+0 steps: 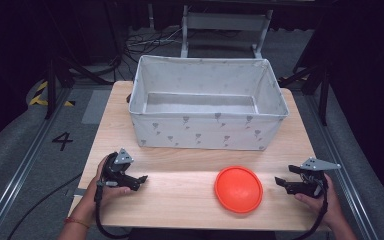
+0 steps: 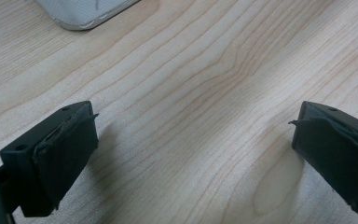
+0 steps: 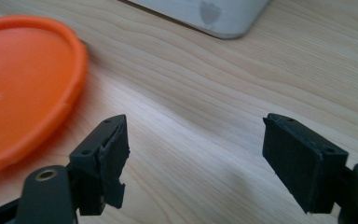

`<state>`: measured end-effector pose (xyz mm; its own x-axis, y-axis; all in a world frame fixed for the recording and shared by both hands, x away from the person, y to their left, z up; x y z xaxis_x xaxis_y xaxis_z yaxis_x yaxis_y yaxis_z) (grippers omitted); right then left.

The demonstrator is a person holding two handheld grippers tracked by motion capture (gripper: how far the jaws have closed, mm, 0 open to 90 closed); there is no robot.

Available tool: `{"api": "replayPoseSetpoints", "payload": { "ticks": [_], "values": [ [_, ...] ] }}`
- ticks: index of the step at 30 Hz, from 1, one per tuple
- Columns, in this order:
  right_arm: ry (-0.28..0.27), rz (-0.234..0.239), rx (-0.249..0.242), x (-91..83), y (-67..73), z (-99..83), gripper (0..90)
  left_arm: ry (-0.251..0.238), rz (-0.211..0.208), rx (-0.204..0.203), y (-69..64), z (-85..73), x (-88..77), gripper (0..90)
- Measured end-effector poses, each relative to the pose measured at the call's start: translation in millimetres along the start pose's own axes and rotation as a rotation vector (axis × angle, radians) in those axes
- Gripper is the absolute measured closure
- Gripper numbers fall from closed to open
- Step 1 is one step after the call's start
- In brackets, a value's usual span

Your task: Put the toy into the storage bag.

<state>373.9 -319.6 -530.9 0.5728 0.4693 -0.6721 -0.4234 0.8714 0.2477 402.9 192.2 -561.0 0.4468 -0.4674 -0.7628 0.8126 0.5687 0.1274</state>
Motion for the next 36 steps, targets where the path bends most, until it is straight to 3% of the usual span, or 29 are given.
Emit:
{"api": "replayPoseSetpoints", "payload": {
  "ticks": [2, 5, 6, 9, 15, 18, 22, 26, 30, 33, 36],
  "values": [
    [0.001, 0.023, -0.005, -0.2, 7.1, 1.2, 24.0, 0.0, 0.0, 0.0, 0.0, 0.0, 0.0, 0.5],
    [0.017, 0.079, -0.038, 2.5, 29.3, 3.7, 24.8, 0.0, 0.0, 0.0, 0.0, 0.0, 0.0, 0.5],
    [0.017, 0.079, -0.038, 2.5, 29.3, 3.7, 24.8, 0.0, 0.0, 0.0, 0.0, 0.0, 0.0, 0.5],
    [0.045, 0.132, -0.082, 8.6, 55.2, 5.7, 24.7, 0.0, 0.0, 0.0, 0.0, 0.0, 0.0, 0.5],
    [0.1, 0.172, -0.124, 24.7, 78.0, 4.0, 24.4, 0.0, 0.003, 0.003, 0.5, 0.0, -0.1, 0.5],
    [0.138, 0.166, -0.144, 36.6, 81.0, 2.3, 23.8, 0.001, 0.005, 0.001, 0.4, -0.1, -0.2, 0.5],
    [0.164, 0.179, -0.14, 45.5, 81.3, 1.9, 22.9, 0.001, 0.005, -0.004, 0.0, -0.2, -0.3, 0.5],
    [0.199, 0.162, -0.13, 55.4, 76.9, -2.8, 21.5, 0.001, 0.005, -0.004, 0.0, -0.2, -0.3, 0.5],
    [0.183, 0.159, -0.128, 56.6, 76.8, -3.1, 21.2, 0.0, 0.005, -0.004, -0.1, -0.2, -0.2, 0.6],
    [0.174, 0.139, -0.164, 57.3, 82.5, -4.1, 29.8, -0.001, 0.007, -0.008, -0.3, -0.2, -0.2, 0.6],
    [0.184, 0.135, -0.155, 58.0, 82.4, -1.3, 40.6, 0.0, 0.009, -0.009, -0.3, -0.2, -0.4, 0.6]
  ]
}}
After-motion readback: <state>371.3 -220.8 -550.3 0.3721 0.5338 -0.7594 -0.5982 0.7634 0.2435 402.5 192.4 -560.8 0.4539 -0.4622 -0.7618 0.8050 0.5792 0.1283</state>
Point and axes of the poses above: each handheld gripper's, and its own axes: x roughly forward along the jaws, z roughly out of its top, y roughly to its left, the point moved 8 cm from there along x, roughly forward along the jaws, and after that the axes turned 14 degrees about x, right-handed, at the moved point
